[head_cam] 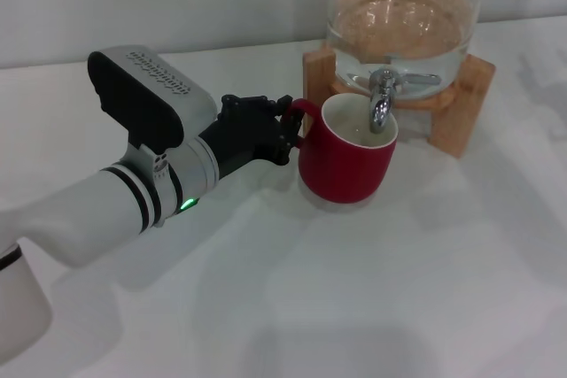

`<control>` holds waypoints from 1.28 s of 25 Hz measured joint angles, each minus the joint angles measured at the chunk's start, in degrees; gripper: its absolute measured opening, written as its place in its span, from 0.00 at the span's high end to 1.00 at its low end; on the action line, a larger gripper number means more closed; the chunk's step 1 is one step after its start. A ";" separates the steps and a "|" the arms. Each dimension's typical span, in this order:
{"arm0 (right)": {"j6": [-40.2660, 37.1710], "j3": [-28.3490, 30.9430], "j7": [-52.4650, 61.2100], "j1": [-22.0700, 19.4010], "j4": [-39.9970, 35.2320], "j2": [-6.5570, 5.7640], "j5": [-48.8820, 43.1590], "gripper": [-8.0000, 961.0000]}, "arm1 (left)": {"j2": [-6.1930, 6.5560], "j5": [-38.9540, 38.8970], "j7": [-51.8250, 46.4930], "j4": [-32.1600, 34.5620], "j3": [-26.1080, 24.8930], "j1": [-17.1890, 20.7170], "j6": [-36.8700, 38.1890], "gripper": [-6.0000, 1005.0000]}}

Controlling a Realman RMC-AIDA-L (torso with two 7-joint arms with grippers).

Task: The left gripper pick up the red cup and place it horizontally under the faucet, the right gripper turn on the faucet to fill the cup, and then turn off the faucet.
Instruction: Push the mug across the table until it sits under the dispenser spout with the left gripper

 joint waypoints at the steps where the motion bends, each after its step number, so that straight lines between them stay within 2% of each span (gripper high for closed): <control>1: 0.00 0.00 0.00 0.00 0.00 0.00 0.00 0.35 | 0.00 -0.01 -0.05 0.24 0.02 -0.21 0.02 0.83; 12: -0.05 -0.70 -0.22 0.41 0.01 0.06 0.02 0.35 | 0.00 -1.72 -0.61 3.24 2.99 -3.27 0.19 0.83; 32: -0.35 -0.70 -0.35 0.49 -0.01 0.09 0.00 0.35 | 0.09 -2.01 -2.04 4.93 3.04 -4.65 0.53 0.83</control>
